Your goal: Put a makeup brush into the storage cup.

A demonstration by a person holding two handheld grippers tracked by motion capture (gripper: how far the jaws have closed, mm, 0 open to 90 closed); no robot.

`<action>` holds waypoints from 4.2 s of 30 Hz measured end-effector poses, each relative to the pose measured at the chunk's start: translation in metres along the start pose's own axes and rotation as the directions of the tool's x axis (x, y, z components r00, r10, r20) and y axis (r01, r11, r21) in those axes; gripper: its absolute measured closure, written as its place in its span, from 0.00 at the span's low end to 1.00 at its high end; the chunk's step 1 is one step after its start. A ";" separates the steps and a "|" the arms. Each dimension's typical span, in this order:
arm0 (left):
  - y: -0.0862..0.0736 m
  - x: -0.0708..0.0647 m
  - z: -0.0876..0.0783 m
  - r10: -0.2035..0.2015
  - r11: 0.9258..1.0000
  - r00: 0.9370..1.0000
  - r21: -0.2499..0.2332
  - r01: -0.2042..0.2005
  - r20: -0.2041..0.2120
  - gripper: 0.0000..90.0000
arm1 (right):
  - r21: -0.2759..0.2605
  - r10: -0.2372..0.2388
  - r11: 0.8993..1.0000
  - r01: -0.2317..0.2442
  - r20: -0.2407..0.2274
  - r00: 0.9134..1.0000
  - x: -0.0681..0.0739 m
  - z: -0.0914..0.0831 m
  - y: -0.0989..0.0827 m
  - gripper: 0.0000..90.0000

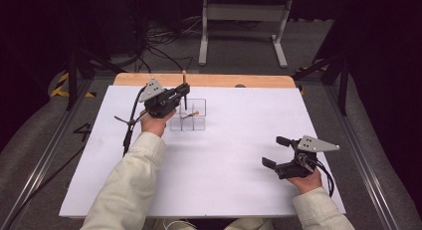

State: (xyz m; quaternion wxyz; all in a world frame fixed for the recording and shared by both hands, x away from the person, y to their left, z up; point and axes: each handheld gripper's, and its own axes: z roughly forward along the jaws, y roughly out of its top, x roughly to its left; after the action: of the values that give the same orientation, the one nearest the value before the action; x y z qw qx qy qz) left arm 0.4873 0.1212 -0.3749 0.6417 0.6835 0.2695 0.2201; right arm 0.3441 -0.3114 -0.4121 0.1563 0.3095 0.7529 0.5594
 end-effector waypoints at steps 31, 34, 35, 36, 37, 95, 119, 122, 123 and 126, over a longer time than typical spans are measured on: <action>-0.011 0.006 -0.003 -0.133 0.988 0.989 0.082 0.127 0.065 0.57 | -0.008 0.003 1.000 -0.003 -0.004 1.000 0.000 -0.002 0.000 0.00; -0.009 0.005 -0.007 -0.122 0.989 0.991 0.090 0.117 0.056 0.38 | -0.009 0.001 1.000 -0.001 -0.002 1.000 0.000 -0.002 0.000 0.00; -0.008 0.004 -0.010 -0.119 0.990 0.991 0.089 0.114 0.057 0.38 | -0.009 0.001 1.000 -0.001 -0.002 1.000 0.000 -0.002 0.000 0.00; -0.006 0.003 -0.013 -0.122 0.989 0.991 0.091 0.116 0.059 0.34 | -0.008 0.002 1.000 -0.002 -0.002 1.000 0.000 -0.002 0.000 0.00; -0.004 0.002 -0.015 -0.116 0.990 0.991 0.092 0.110 0.065 0.31 | -0.006 0.001 1.000 -0.001 -0.001 1.000 0.000 -0.001 0.000 0.00; -0.050 -0.039 -0.168 -0.188 0.976 0.970 0.139 0.167 0.152 0.02 | -0.073 -0.061 0.995 0.062 0.020 0.998 -0.004 -0.009 -0.004 0.00; -0.096 -0.031 -0.182 -0.167 0.976 0.984 0.154 0.156 0.059 0.01 | -0.085 -0.074 0.993 0.081 0.085 0.994 -0.007 -0.013 -0.034 0.00; -0.102 -0.031 -0.181 -0.192 0.971 0.980 0.155 0.183 0.047 0.01 | -0.080 -0.069 0.994 0.076 0.095 0.993 -0.008 -0.013 -0.036 0.00; -0.103 -0.030 -0.181 -0.185 0.971 0.982 0.162 0.176 0.045 0.01 | -0.087 -0.066 0.993 0.074 0.097 0.993 -0.008 -0.013 -0.037 0.00; -0.106 -0.030 -0.179 -0.179 0.968 0.983 0.186 0.169 0.039 0.01 | -0.104 -0.051 0.993 0.062 0.103 0.993 -0.009 -0.013 -0.039 0.00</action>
State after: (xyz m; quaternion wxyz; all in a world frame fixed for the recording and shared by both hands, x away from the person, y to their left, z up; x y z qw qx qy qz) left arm 0.3394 0.2405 -0.4653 0.6008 0.7187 0.3293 0.1185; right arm 0.3315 -0.3338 -0.4454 0.2260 0.3068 0.7216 0.5781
